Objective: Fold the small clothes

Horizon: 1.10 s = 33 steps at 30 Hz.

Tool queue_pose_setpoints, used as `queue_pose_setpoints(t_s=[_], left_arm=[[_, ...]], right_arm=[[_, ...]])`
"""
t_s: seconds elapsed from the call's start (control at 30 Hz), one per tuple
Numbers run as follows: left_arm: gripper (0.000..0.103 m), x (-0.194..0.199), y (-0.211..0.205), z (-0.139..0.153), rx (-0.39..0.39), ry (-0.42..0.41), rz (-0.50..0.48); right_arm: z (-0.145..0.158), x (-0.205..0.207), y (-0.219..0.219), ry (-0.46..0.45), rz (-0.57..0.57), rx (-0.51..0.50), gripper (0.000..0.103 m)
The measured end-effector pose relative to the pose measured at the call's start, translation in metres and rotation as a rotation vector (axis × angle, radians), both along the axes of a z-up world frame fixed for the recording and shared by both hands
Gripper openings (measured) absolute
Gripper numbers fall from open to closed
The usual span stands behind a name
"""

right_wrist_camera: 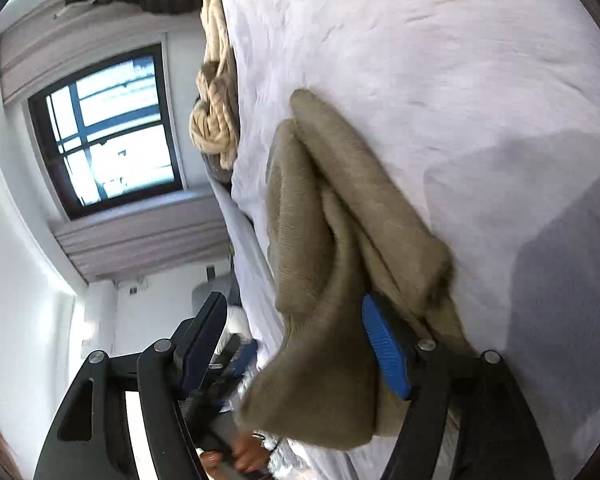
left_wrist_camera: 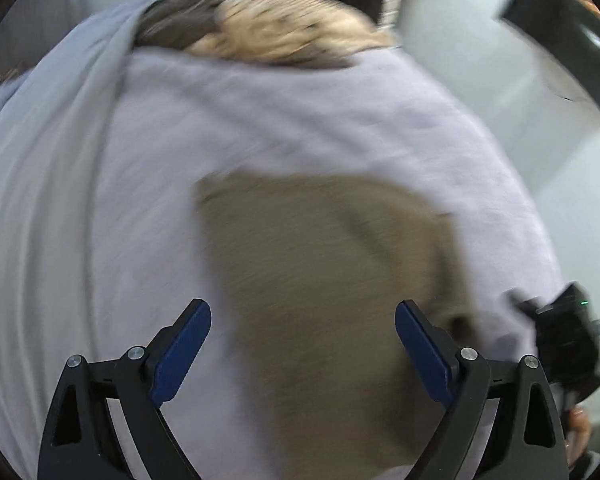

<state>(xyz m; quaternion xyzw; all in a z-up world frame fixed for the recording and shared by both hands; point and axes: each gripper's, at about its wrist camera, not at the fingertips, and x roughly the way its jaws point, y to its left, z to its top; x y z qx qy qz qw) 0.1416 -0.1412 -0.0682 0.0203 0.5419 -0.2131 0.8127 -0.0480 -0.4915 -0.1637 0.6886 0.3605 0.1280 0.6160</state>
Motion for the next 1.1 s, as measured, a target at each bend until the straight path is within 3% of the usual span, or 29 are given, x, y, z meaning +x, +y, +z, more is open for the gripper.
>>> queue_pose_setpoints(t_s=[0.13, 0.17, 0.2, 0.23, 0.27, 0.33, 0.43, 0.5, 0.57, 0.7, 0.77, 0.97, 1.03, 1.07, 1.1], left_arm=[[0.094, 0.007, 0.032, -0.03, 0.035, 0.06, 0.104], [0.094, 0.006, 0.036, -0.034, 0.043, 0.064, 0.111], [0.094, 0.004, 0.038, -0.037, 0.051, 0.067, 0.115], [0.094, 0.005, 0.035, -0.043, 0.06, 0.072, 0.115], [0.094, 0.003, 0.034, -0.047, 0.067, 0.076, 0.113], [0.094, -0.001, 0.03, -0.046, 0.069, 0.076, 0.1], [0.094, -0.009, 0.022, -0.038, 0.043, 0.044, 0.061], [0.094, -0.011, 0.015, -0.037, 0.043, 0.034, 0.035], [0.094, -0.012, 0.005, -0.043, 0.057, 0.042, 0.011], [0.094, -0.017, -0.003, -0.061, 0.074, 0.074, -0.017], [0.094, -0.017, -0.002, -0.061, 0.072, 0.08, -0.008], [0.094, -0.018, 0.011, -0.046, 0.1, 0.07, -0.01], [0.094, -0.018, 0.013, -0.043, 0.095, 0.083, -0.032], [0.094, -0.018, 0.012, -0.042, 0.095, 0.091, -0.042], [0.094, -0.019, 0.013, -0.043, 0.096, 0.098, -0.054]], right_arm=[[0.012, 0.032, 0.003, 0.044, 0.145, -0.129, 0.073], [0.018, 0.044, 0.007, 0.058, 0.181, -0.185, 0.066], [0.024, 0.053, 0.01, 0.072, 0.211, -0.257, 0.033], [0.033, 0.065, 0.018, 0.097, 0.26, -0.365, 0.014], [0.042, 0.075, 0.025, 0.116, 0.292, -0.461, 0.015], [0.068, 0.069, 0.035, 0.054, 0.317, -0.579, 0.014], [0.093, 0.056, 0.032, -0.002, 0.285, -0.685, 0.014], [0.089, 0.049, 0.027, 0.024, 0.259, -0.7, 0.014], [0.067, 0.037, 0.016, 0.104, 0.248, -0.695, 0.014], [0.039, 0.034, 0.007, 0.17, 0.209, -0.627, 0.015], [0.043, 0.032, 0.005, 0.184, 0.191, -0.626, 0.015], [0.086, 0.016, 0.004, 0.187, 0.218, -0.789, 0.021], [0.095, 0.01, 0.007, 0.165, 0.224, -0.755, 0.043], [0.097, 0.006, 0.01, 0.162, 0.23, -0.742, 0.065], [0.1, 0.003, 0.014, 0.153, 0.235, -0.741, 0.067]])
